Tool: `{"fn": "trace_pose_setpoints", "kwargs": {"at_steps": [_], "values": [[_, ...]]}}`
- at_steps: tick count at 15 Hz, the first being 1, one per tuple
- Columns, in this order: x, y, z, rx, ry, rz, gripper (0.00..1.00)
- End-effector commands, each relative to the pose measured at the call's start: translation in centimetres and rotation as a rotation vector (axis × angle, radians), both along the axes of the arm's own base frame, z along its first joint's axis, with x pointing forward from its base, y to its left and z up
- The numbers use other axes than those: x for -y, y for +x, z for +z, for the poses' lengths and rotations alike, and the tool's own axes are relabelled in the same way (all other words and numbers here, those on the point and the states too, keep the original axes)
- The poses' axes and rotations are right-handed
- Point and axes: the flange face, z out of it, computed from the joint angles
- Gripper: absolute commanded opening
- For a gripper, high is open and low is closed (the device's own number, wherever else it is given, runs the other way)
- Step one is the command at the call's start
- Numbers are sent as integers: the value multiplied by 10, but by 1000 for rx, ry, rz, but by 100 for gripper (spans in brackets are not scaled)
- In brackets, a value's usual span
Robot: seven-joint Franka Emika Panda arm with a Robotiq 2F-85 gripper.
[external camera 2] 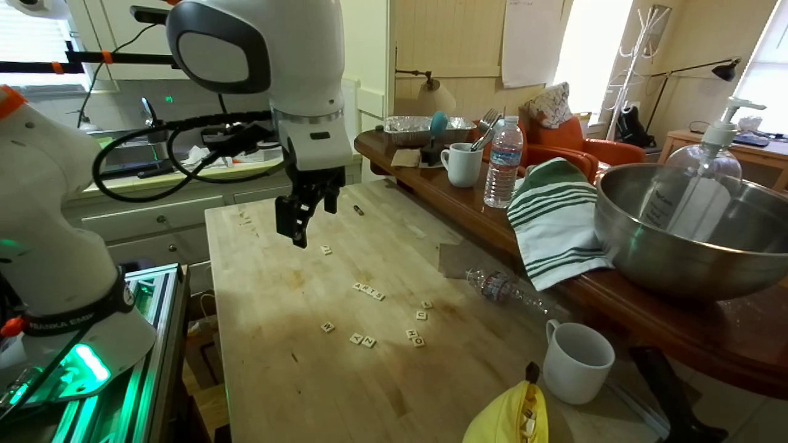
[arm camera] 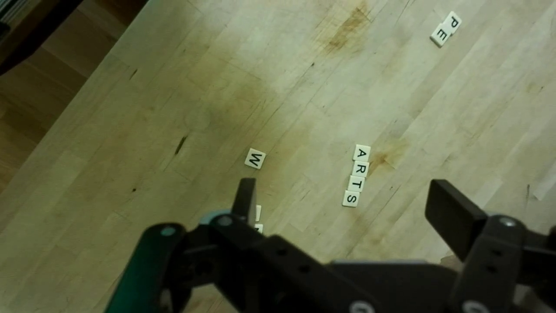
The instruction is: Move a letter tile backwards
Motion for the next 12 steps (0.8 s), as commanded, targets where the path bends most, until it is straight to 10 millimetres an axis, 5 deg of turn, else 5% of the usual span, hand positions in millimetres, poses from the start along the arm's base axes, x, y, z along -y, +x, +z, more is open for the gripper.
{"fn": "trace_pose_setpoints", "kwargs": {"at_steps": [1, 7, 12], "values": [[1, -1, -8, -15, -19, -2, 100], [16, -5, -72, -61, -25, 46, 100], [34, -2, -106, 36, -75, 141, 100]]}}
